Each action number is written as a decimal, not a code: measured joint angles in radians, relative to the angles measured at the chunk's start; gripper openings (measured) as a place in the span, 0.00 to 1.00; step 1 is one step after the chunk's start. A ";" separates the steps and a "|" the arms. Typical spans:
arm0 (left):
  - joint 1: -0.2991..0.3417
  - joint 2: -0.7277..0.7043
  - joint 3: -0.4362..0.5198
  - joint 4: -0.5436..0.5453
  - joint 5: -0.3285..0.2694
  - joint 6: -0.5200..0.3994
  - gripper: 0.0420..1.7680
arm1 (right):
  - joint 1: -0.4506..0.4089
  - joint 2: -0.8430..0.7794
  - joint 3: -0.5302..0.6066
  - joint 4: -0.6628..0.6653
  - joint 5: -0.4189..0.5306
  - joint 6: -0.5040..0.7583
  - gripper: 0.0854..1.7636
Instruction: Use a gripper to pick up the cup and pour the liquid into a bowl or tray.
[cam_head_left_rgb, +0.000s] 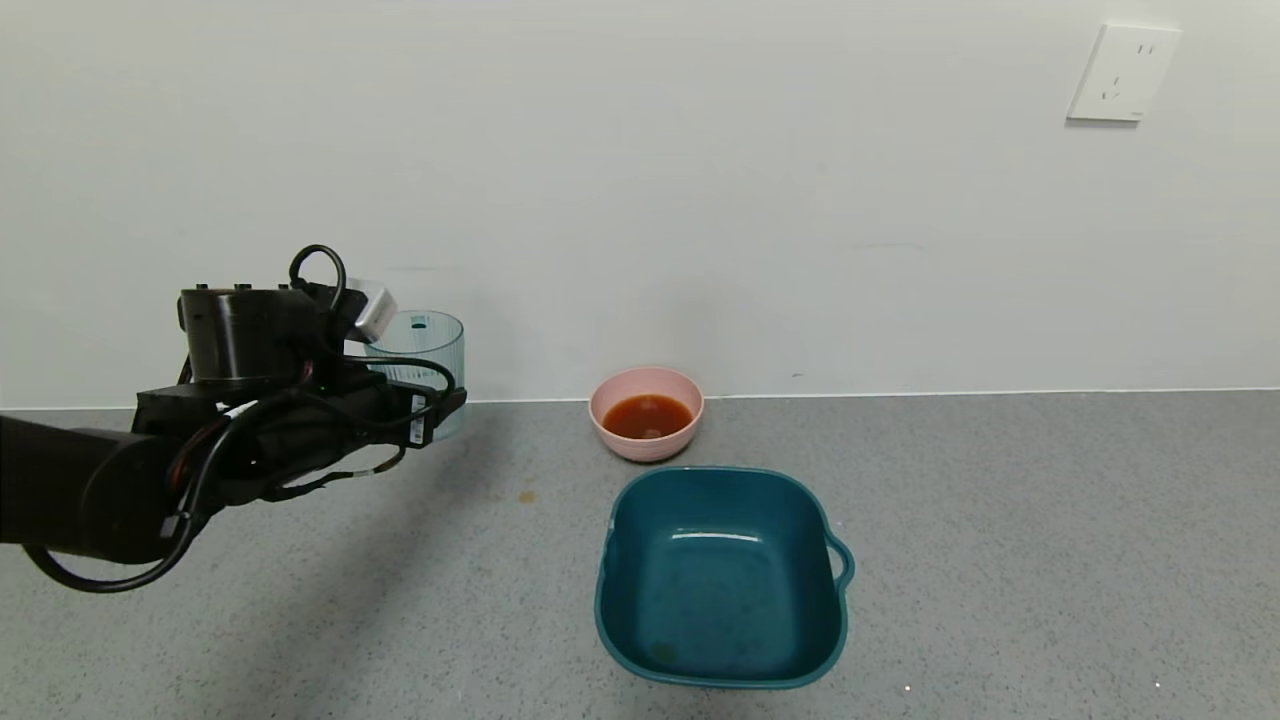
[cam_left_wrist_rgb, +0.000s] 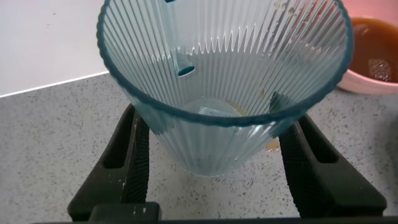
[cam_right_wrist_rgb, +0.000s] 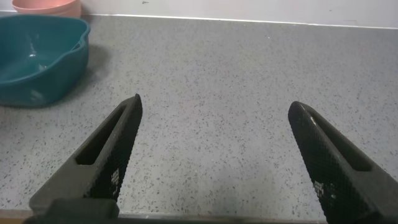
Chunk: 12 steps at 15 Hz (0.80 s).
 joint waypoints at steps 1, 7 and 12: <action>0.013 -0.003 0.026 -0.045 -0.014 -0.018 0.69 | 0.000 0.000 0.000 0.000 0.000 0.000 0.97; 0.083 0.024 0.128 -0.202 -0.101 -0.067 0.69 | 0.000 0.000 0.000 0.000 0.000 0.000 0.97; 0.100 0.098 0.182 -0.356 -0.143 -0.114 0.69 | 0.000 0.000 0.000 0.004 0.000 0.000 0.97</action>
